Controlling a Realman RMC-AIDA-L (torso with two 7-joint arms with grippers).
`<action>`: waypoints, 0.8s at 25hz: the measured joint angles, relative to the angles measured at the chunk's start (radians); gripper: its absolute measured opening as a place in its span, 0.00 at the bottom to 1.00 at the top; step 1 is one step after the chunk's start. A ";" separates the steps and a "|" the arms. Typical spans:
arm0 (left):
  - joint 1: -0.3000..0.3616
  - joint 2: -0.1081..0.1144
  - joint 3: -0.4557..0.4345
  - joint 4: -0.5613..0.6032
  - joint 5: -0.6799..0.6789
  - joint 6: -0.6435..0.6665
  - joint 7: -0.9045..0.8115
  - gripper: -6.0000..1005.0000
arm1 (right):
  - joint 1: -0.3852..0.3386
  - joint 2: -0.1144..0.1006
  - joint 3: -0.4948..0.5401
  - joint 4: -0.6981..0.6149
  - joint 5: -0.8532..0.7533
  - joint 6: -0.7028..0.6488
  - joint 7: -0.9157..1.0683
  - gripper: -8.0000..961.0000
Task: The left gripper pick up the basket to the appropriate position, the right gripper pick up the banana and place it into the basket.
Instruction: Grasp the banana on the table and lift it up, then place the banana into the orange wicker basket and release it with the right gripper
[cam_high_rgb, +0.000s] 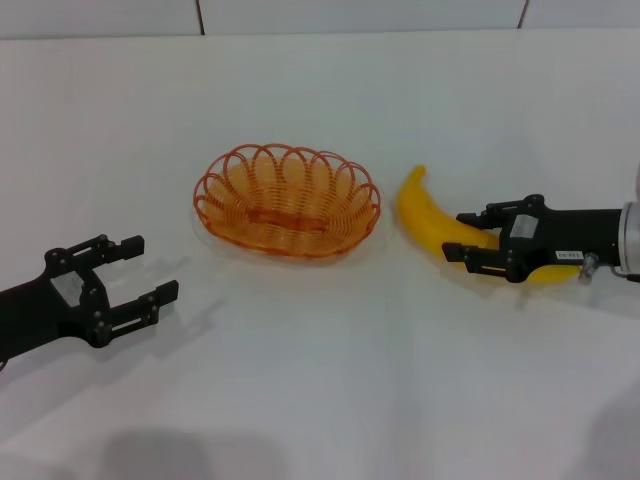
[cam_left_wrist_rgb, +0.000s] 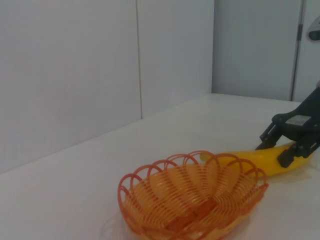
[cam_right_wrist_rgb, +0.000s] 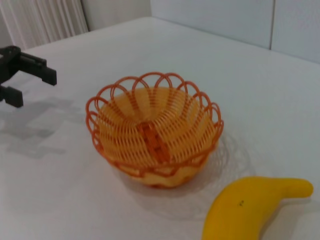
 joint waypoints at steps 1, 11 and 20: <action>0.000 0.000 0.000 0.000 0.000 0.000 0.000 0.73 | 0.000 0.000 0.003 -0.003 0.002 -0.004 0.000 0.60; -0.001 0.001 0.000 0.000 0.002 0.000 0.000 0.73 | 0.001 0.001 0.157 -0.038 0.048 -0.036 0.007 0.52; -0.008 0.000 0.000 0.000 0.001 -0.009 0.001 0.73 | 0.064 0.063 0.107 -0.035 0.179 -0.144 -0.129 0.55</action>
